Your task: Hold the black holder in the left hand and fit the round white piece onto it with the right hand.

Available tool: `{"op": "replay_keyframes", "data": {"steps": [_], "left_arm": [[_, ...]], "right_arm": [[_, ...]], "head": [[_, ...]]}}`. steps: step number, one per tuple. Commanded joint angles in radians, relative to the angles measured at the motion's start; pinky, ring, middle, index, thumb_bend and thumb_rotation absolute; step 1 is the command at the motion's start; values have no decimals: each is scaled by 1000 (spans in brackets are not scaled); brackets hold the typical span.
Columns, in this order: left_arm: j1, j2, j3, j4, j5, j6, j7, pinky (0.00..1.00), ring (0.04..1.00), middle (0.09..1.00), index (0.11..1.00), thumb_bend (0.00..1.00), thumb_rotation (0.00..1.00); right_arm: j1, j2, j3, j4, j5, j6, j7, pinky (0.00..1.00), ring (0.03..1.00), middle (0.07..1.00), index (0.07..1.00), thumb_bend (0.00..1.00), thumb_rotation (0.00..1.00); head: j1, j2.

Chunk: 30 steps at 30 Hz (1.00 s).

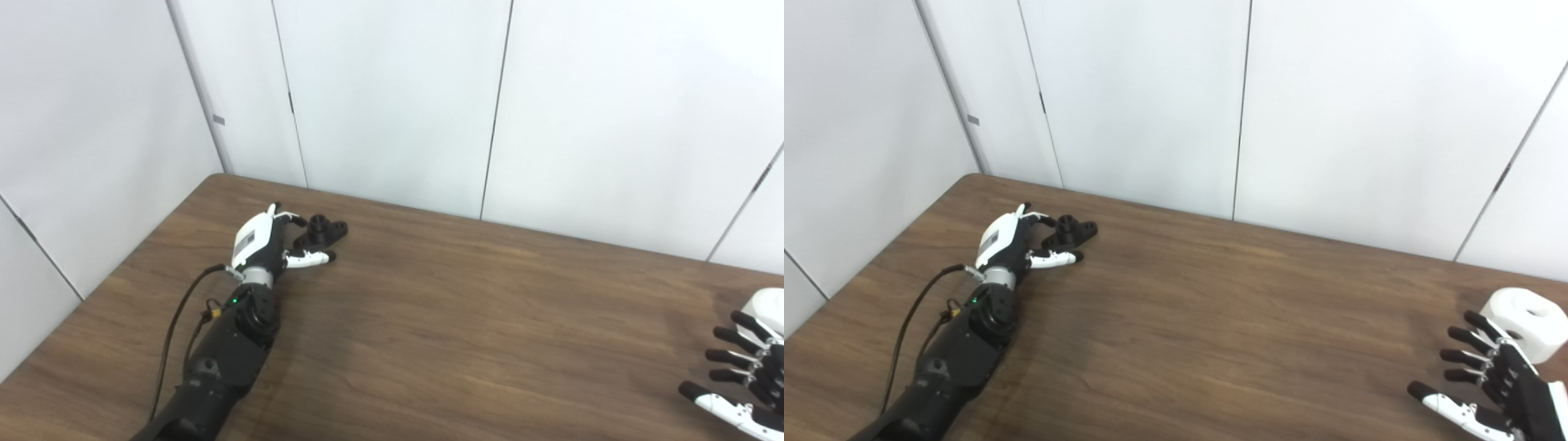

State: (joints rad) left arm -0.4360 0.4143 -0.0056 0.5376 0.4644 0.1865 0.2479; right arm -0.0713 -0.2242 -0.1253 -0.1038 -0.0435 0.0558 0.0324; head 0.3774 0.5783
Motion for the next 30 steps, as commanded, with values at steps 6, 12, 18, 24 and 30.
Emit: {"op": "replay_keyframes", "data": {"steps": [6, 12, 18, 24, 30], "left_arm": [[-12, -11, -15, 38, -18, -21, 2, 925, 1000, 1000, 705, 889, 199], [-15, -10, -23, 58, -12, -26, 13, 908, 1000, 1000, 712, 873, 202], [-14, -8, -29, 60, -3, -22, 25, 877, 1000, 1000, 708, 870, 216], [-23, -21, -16, 92, 5, -23, 94, 971, 999, 939, 508, 567, 70], [-28, -18, -27, 115, 6, -40, 115, 1000, 1000, 895, 483, 524, 53]], "right_arm": [[-13, -5, -15, -62, 6, 10, -10, 560, 659, 753, 825, 778, 89], [-13, -8, -16, -67, 3, 9, -7, 564, 665, 756, 827, 774, 97], [-10, -8, -17, -77, 1, 17, -8, 567, 658, 753, 831, 754, 88], [-10, -9, -18, -75, -5, 24, -11, 571, 655, 757, 838, 743, 98], [-11, -7, -21, -72, -7, 29, -12, 580, 651, 755, 839, 726, 114]], "head": [[-2, 4], [-2, 7], [0, 11], [2, 12], [2, 14]]}}
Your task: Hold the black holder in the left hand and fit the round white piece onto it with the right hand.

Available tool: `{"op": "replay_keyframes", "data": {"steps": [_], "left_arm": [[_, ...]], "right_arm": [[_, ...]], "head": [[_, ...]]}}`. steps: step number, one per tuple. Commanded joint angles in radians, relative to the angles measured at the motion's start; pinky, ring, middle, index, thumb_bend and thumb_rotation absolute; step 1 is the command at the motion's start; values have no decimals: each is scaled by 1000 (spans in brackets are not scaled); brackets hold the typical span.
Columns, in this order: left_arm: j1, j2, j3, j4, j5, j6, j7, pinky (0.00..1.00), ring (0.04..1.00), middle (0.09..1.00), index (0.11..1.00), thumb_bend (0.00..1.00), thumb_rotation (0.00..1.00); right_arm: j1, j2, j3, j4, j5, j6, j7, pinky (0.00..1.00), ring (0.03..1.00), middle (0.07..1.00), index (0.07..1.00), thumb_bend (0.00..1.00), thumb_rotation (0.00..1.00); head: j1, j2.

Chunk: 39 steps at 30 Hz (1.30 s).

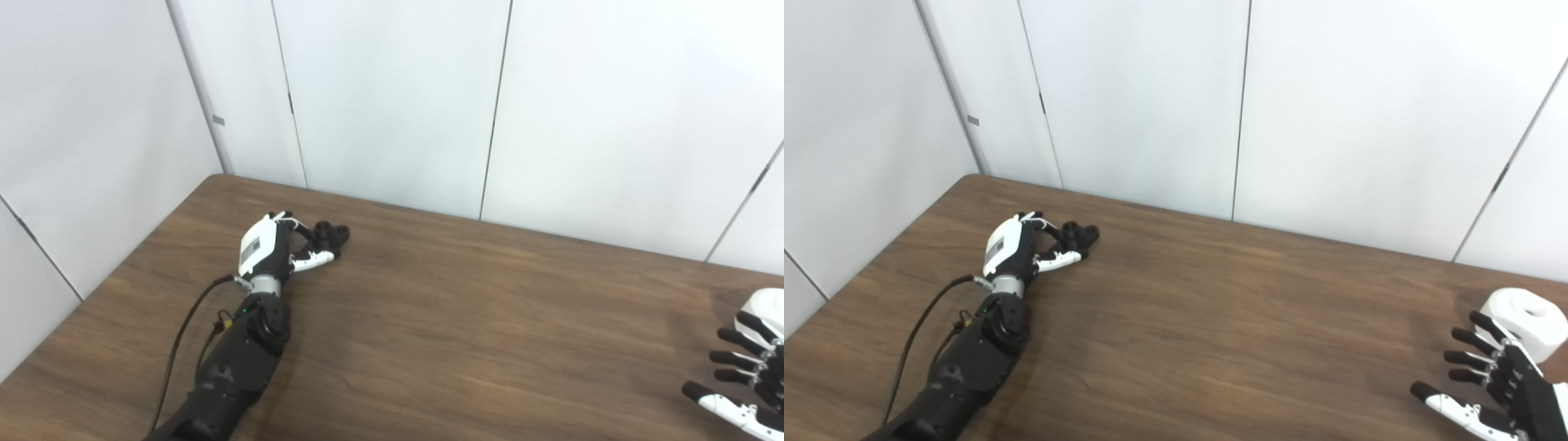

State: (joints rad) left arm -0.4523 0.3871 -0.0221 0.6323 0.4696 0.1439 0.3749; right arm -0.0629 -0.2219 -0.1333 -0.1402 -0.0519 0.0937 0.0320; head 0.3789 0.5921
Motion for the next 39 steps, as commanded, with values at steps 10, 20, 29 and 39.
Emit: {"op": "replay_keyframes", "data": {"steps": [10, 20, 29, 39], "left_arm": [[-7, 8, -34, 29, -27, -20, -50, 1000, 994, 897, 483, 524, 54], [38, -2, -103, -74, -92, -175, -193, 919, 1000, 928, 484, 523, 52], [49, -30, -205, -153, -80, -263, -314, 949, 1000, 955, 482, 525, 58], [45, -99, -308, -186, -44, -294, -395, 999, 1000, 969, 482, 525, 61]], "right_arm": [[-31, -6, -10, -8, -3, -53, -17, 569, 630, 742, 829, 711, 125], [-41, 5, -4, 6, -8, -69, -25, 551, 631, 748, 829, 710, 125], [-46, 11, -5, 8, 38, -58, -6, 603, 641, 746, 828, 718, 122], [-44, 20, -1, -3, 42, -55, -17, 627, 625, 719, 805, 766, 187]], "head": [[-5, -1], [-38, -1], [-76, 6], [-145, 23]]}}
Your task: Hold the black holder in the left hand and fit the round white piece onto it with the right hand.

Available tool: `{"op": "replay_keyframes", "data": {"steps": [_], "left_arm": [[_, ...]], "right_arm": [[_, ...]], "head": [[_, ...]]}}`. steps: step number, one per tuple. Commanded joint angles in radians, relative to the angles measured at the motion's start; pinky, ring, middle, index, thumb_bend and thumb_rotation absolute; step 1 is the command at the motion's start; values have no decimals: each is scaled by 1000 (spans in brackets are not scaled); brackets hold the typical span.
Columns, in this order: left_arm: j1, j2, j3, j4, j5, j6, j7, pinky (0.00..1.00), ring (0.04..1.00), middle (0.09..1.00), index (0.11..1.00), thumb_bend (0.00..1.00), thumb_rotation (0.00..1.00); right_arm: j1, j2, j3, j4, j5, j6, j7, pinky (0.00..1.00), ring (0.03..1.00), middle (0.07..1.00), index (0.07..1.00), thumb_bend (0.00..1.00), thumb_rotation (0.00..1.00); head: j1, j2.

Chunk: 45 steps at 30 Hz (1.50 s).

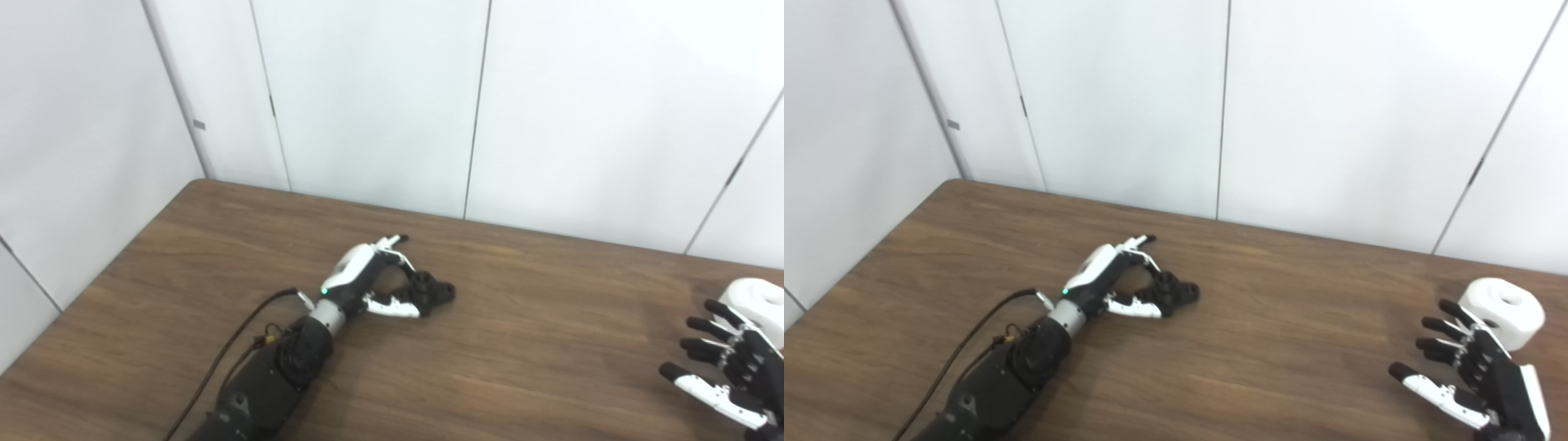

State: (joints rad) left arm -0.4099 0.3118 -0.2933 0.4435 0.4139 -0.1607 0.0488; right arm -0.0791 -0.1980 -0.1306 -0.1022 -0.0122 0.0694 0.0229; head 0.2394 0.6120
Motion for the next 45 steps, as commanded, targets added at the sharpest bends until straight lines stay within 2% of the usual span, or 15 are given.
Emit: {"op": "replay_keyframes", "data": {"steps": [1, 7, 12, 19, 22, 29, 32, 35, 38, 40, 41, 43, 45], "left_arm": [[4, -31, -48, 0, 14, 9, -78, 995, 1000, 968, 482, 525, 61], [1, -79, -99, 19, 10, -21, -123, 1000, 1000, 971, 482, 525, 59], [-9, -114, -137, 62, 30, -61, -124, 1000, 1000, 972, 481, 524, 59], [-27, -155, -170, 150, 51, -118, -115, 1000, 1000, 969, 481, 524, 61], [-34, -159, -175, 179, 58, -128, -118, 1000, 1000, 969, 481, 524, 61], [-52, -147, -188, 236, 75, -168, -125, 1000, 1000, 966, 481, 524, 58], [-61, -135, -194, 238, 76, -155, -147, 1000, 1000, 962, 481, 524, 58], [-70, -130, -199, 264, 80, -186, -135, 1000, 1000, 951, 481, 524, 58], [-73, -122, -199, 275, 70, -202, -144, 1000, 1000, 946, 481, 524, 57], [-73, -112, -198, 268, 61, -192, -165, 1000, 1000, 952, 482, 524, 57], [-72, -106, -198, 262, 59, -187, -172, 1000, 1000, 955, 482, 524, 57], [-72, -92, -198, 266, 55, -201, -174, 1000, 1000, 957, 482, 524, 57], [-72, -82, -196, 280, 49, -230, -168, 992, 1000, 952, 482, 524, 56]], "right_arm": [[-27, -4, -2, -43, -1, -34, -7, 638, 627, 719, 805, 760, 189], [-26, 3, 8, -56, -28, -43, -13, 636, 628, 724, 807, 734, 189], [-27, 11, 16, -60, -35, -49, -15, 635, 638, 736, 815, 730, 195], [-31, 25, 35, -75, -51, -54, -24, 587, 615, 737, 819, 698, 156], [-37, 35, 43, -85, -54, -40, -27, 547, 610, 739, 821, 691, 152], [-60, 51, 57, -124, -76, -1, -31, 570, 623, 753, 833, 665, 152], [-72, 43, 65, -160, -92, 35, -22, 557, 638, 770, 840, 659, 158], [-91, 24, 70, -189, -128, 66, -19, 537, 639, 773, 843, 661, 153], [-125, 6, 70, -218, -157, 110, -16, 543, 646, 777, 839, 676, 160], [-154, -26, 97, -236, -268, 154, -20, 533, 658, 772, 831, 689, 179], [-172, -59, 123, -240, -363, 172, -17, 524, 661, 771, 826, 689, 192], [-217, -143, 198, -245, -621, 238, 18, 533, 674, 778, 797, 682, 195], [-270, -215, 254, -241, -822, 301, 77, 613, 759, 834, 776, 683, 194]], "head": [[-8, 5], [-44, 13], [-82, 23], [-187, 38], [-237, 45], [-378, 51], [-424, 44], [-476, 34], [-571, 20], [-660, 1], [-683, -6], [-768, -35], [-814, -54]]}}
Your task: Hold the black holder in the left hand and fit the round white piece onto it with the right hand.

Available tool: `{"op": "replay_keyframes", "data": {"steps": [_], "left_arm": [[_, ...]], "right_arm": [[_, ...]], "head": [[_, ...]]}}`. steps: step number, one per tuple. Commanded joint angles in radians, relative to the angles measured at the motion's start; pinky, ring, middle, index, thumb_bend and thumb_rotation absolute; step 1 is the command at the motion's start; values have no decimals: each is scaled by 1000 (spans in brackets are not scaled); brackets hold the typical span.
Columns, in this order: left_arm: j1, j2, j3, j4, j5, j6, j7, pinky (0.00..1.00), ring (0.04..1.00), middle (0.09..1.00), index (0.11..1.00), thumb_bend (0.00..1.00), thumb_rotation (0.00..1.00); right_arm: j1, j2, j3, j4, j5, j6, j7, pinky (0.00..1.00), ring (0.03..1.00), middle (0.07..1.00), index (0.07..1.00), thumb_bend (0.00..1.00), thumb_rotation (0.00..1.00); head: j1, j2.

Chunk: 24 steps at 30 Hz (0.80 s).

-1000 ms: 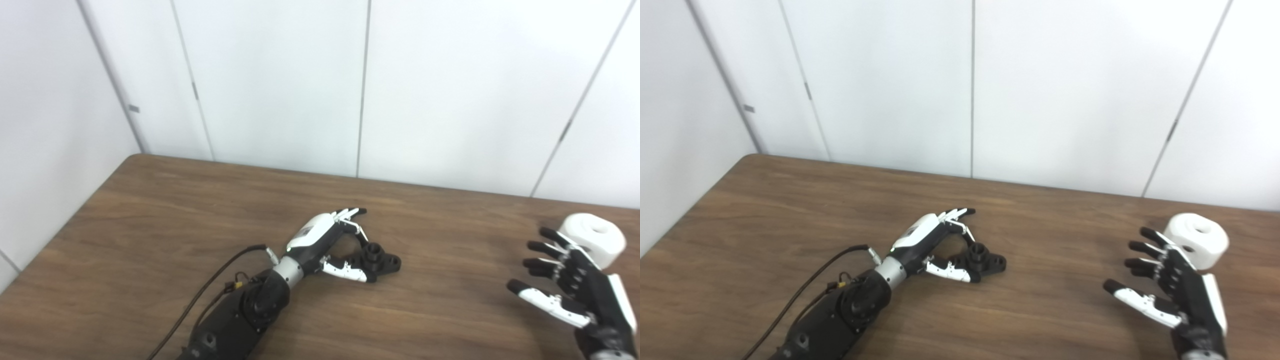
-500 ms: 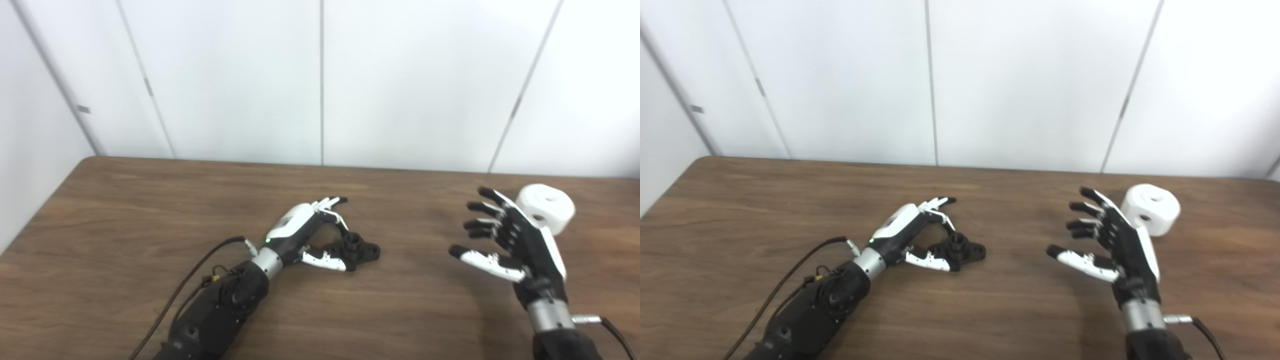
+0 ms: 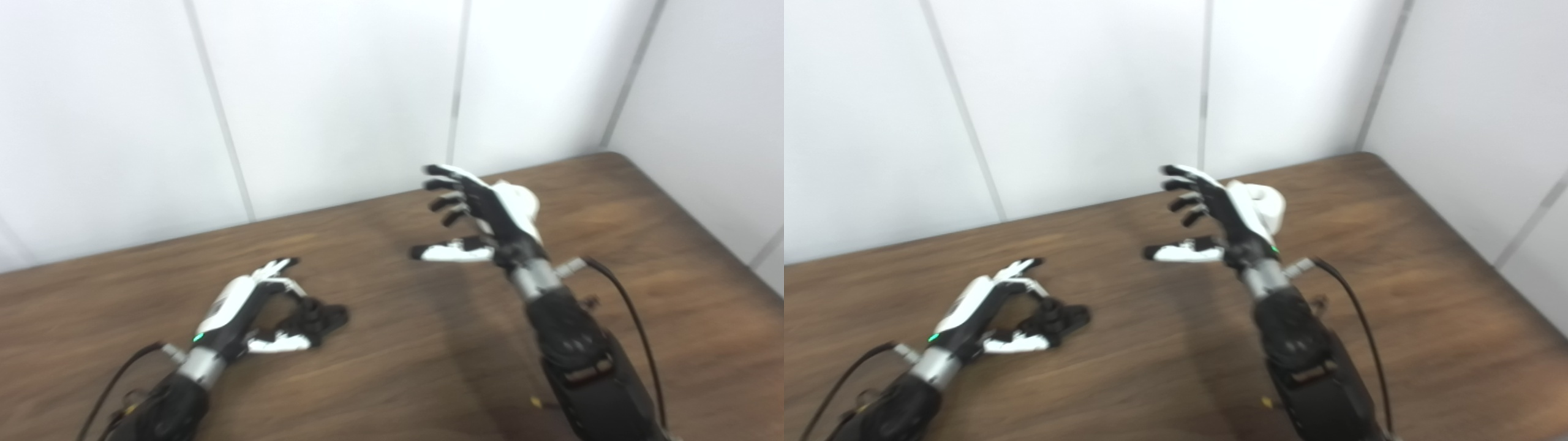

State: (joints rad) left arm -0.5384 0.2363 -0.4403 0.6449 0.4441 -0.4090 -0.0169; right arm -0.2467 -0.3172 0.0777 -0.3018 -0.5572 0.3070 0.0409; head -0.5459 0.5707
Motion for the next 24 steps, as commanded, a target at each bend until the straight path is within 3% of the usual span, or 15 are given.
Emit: {"op": "replay_keyframes", "data": {"steps": [1, 6, 9, 13, 18, 24], "left_arm": [[56, -3, -47, 86, 15, 8, -100, 989, 1000, 951, 482, 524, 56], [54, -2, -39, 126, 5, -18, -89, 1000, 1000, 948, 482, 524, 55], [50, -5, -36, 162, -4, -41, -95, 976, 1000, 949, 482, 523, 53], [51, -2, -41, 186, -2, -58, -81, 991, 1000, 945, 482, 523, 52], [59, 7, -59, 194, -12, -61, -67, 1000, 1000, 944, 482, 523, 52], [62, 22, -82, 187, -24, -61, -58, 1000, 1000, 944, 482, 523, 52]], "right_arm": [[-125, -117, 61, -36, -335, 84, 82, 626, 780, 847, 769, 693, 191], [-233, -238, 88, 33, -482, 95, 175, 590, 749, 824, 740, 743, 189], [-290, -301, 92, 83, -539, 110, 283, 615, 777, 838, 762, 750, 285], [-358, -347, 90, 123, -587, 155, 477, 704, 870, 908, 806, 825, 328], [-421, -397, 81, 169, -635, 160, 690, 794, 956, 953, 824, 964, 371], [-425, -419, 71, 166, -608, 151, 783, 907, 998, 996, 904, 1000, 462]], "head": [[-43, -22], [-83, -82], [-107, -116], [-119, -141], [-100, -171], [-106, -171]]}}
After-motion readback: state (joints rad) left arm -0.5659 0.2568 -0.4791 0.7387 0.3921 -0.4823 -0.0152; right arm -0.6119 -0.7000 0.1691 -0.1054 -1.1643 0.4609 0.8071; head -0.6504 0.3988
